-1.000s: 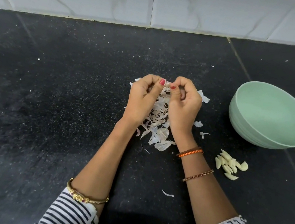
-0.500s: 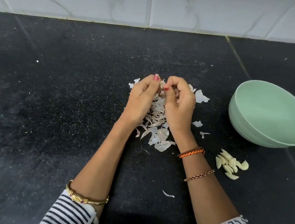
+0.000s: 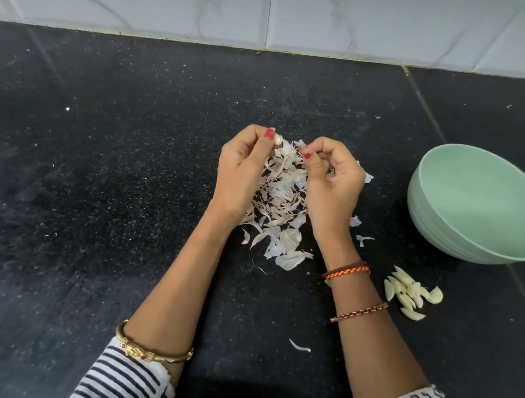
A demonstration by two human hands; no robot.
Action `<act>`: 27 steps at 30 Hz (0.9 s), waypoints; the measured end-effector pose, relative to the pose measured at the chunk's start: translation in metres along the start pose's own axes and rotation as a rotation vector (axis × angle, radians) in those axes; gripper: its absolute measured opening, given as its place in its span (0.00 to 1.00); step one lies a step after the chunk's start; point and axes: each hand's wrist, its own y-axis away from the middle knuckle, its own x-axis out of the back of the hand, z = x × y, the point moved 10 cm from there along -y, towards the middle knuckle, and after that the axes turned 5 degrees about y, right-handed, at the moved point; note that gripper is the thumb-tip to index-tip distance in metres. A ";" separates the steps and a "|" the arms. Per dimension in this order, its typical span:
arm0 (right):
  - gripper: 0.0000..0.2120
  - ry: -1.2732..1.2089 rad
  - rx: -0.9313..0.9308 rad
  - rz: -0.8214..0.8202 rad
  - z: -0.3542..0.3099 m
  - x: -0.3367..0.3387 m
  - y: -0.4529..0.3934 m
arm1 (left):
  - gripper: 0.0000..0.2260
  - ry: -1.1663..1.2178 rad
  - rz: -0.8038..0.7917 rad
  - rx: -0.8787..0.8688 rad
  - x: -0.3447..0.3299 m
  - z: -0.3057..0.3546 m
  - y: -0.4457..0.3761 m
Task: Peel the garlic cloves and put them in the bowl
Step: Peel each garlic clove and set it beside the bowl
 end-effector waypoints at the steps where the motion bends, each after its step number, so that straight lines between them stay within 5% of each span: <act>1: 0.12 0.047 0.009 0.003 0.001 0.001 -0.001 | 0.12 -0.009 0.010 -0.012 0.002 0.001 0.000; 7: 0.03 0.143 0.053 -0.066 0.000 -0.010 0.003 | 0.08 0.009 0.031 -0.061 0.011 0.003 -0.001; 14: 0.08 0.076 0.104 -0.130 -0.008 -0.018 0.005 | 0.09 0.042 0.034 -0.021 0.009 -0.002 -0.002; 27: 0.04 0.183 0.178 -0.038 -0.008 -0.009 0.003 | 0.09 0.004 0.006 0.067 0.005 -0.009 0.000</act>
